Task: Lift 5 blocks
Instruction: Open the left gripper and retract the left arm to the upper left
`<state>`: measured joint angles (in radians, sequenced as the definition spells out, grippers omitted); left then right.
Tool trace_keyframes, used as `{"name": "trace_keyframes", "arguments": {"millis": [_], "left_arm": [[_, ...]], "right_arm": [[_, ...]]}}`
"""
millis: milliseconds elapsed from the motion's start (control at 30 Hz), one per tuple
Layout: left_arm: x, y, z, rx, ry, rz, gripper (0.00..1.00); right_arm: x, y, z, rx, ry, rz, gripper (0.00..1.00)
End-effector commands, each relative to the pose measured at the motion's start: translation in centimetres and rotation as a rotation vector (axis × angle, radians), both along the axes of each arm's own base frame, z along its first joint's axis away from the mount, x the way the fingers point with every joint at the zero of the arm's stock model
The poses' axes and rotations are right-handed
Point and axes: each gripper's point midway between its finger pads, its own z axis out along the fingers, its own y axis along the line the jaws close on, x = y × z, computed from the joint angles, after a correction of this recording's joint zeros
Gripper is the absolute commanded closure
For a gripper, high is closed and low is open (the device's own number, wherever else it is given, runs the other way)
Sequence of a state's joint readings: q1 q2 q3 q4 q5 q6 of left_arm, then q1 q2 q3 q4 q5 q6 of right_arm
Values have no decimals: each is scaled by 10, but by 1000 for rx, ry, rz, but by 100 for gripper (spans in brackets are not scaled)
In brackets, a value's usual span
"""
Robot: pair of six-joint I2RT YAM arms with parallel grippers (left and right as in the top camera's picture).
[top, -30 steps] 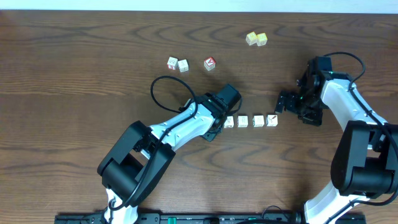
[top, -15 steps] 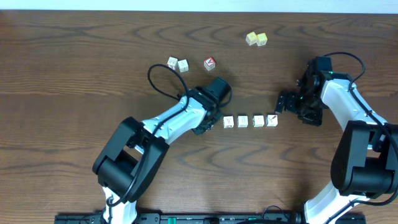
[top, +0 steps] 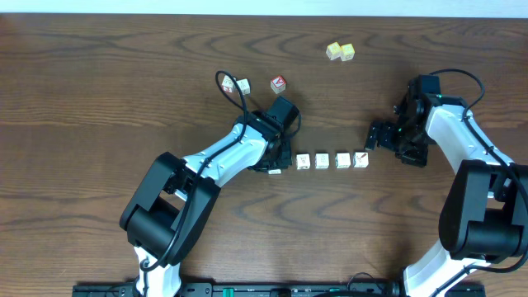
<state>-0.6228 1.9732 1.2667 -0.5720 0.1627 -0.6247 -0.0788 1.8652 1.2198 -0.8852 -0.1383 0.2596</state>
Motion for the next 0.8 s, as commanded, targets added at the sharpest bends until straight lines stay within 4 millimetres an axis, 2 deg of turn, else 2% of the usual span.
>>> {"name": "trace_keyframes", "arguments": {"millis": [0,333,500,767], "left_arm": [[-4,5,-5,26,-10,-138,69],[15,-5,0,-19,-79,-120,69],[23,2,0,-26,-83,-76,69],[19,5,-1,-27,-57,-67,67]], "right_arm": [[-2,2,-1,-5,6,2,1],[-2,2,-1,-5,6,2,1],[-2,2,-1,-5,6,2,1],[-2,2,-1,-5,6,2,1]]}}
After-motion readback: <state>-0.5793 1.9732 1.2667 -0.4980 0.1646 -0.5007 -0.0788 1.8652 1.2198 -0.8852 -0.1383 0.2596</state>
